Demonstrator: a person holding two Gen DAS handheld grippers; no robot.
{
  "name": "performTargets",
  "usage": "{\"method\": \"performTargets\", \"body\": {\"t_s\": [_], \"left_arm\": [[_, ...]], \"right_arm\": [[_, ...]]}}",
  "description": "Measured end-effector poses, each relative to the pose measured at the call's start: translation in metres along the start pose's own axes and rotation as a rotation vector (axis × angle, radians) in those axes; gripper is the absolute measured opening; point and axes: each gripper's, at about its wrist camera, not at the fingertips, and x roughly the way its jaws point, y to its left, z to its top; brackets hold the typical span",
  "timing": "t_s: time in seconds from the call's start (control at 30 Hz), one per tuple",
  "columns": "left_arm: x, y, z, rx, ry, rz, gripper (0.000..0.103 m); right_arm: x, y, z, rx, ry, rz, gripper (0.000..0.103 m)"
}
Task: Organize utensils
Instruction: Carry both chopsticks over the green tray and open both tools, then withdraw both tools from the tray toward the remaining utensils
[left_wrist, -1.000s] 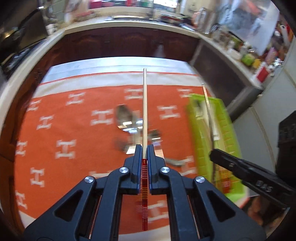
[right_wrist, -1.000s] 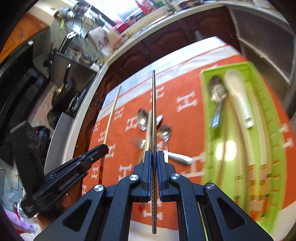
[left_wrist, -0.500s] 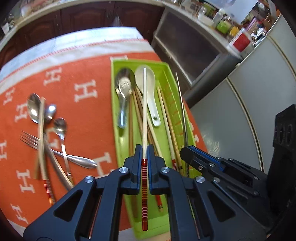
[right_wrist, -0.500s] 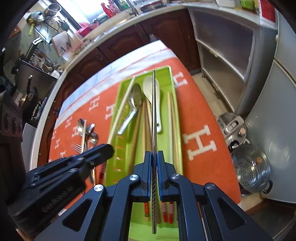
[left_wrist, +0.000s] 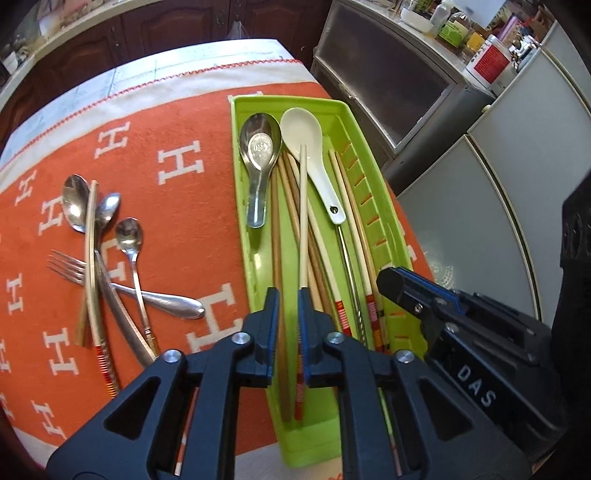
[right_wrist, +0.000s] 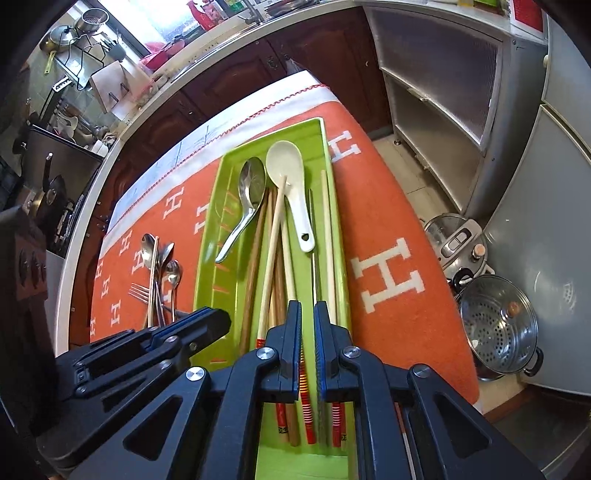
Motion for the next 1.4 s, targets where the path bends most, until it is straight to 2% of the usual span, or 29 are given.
{"method": "performTargets", "body": {"t_s": [0.07,0.13,0.17,0.2,0.37,0.6,0.8,0.93,1.1,1.4], "left_arm": [[-0.009,0.003,-0.003,0.011,-0.007,-0.006,0.013],[-0.017,0.005,-0.007,0.023,-0.026,0.037,0.023],[-0.022,0.005,-0.009,0.024,-0.034,0.047,0.034],[-0.028,0.008,-0.011,0.023,-0.052,0.053,0.039],[-0.048,0.021,-0.017,0.011,-0.081,0.049,0.049],[-0.072,0.045,-0.027,-0.008,-0.147,0.093,0.052],[-0.090,0.072,-0.038,-0.014,-0.202,0.191,0.053],[-0.100,0.100,-0.048,-0.045,-0.230,0.230,0.053],[-0.106,0.142,-0.062,-0.120,-0.235,0.286,0.053],[-0.101,0.197,-0.084,-0.224,-0.196,0.321,0.053]], "right_arm": [[-0.002,0.004,-0.002,-0.004,0.002,0.004,0.009],[-0.005,0.009,-0.007,-0.014,0.000,0.004,0.012],[-0.006,0.010,-0.008,-0.017,-0.001,0.004,0.015],[-0.007,0.013,-0.010,-0.021,-0.001,0.006,0.018],[-0.016,0.026,-0.020,-0.038,-0.008,0.011,0.025],[-0.029,0.047,-0.034,-0.087,-0.021,0.015,0.036],[-0.036,0.073,-0.042,-0.140,-0.025,0.026,0.037],[-0.037,0.087,-0.039,-0.171,-0.022,0.035,0.037],[-0.034,0.108,-0.038,-0.220,-0.012,0.047,0.037],[-0.019,0.138,-0.035,-0.283,0.008,0.065,0.037]]}}
